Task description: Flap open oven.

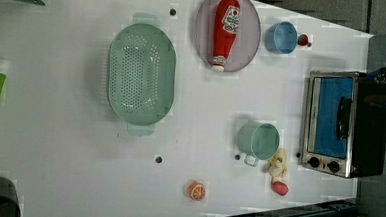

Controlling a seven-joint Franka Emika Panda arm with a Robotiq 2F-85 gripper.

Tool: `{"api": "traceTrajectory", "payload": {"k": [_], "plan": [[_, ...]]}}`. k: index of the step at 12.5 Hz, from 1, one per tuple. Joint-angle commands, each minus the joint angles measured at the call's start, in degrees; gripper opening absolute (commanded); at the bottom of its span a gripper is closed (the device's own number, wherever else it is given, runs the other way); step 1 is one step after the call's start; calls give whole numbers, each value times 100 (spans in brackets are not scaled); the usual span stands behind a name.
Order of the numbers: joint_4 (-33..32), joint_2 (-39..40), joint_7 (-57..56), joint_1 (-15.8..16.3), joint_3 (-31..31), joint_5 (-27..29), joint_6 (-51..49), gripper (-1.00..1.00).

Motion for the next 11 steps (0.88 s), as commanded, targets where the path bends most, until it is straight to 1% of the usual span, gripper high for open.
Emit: {"api": "traceTrajectory", "payload": {"k": [1,3,6,7,11], "plan": [[-1515,-2306,434,-128,-324,62,-836,59],[-1515,-2305,433,-128,-324,62,-836,100],[-1517,-2304,433,-128,-324,63,-836,100],[-1518,-2304,433,-128,-324,63,-836,90],[-1525,-2300,434,-139,-333,62,-838,-9]]}}
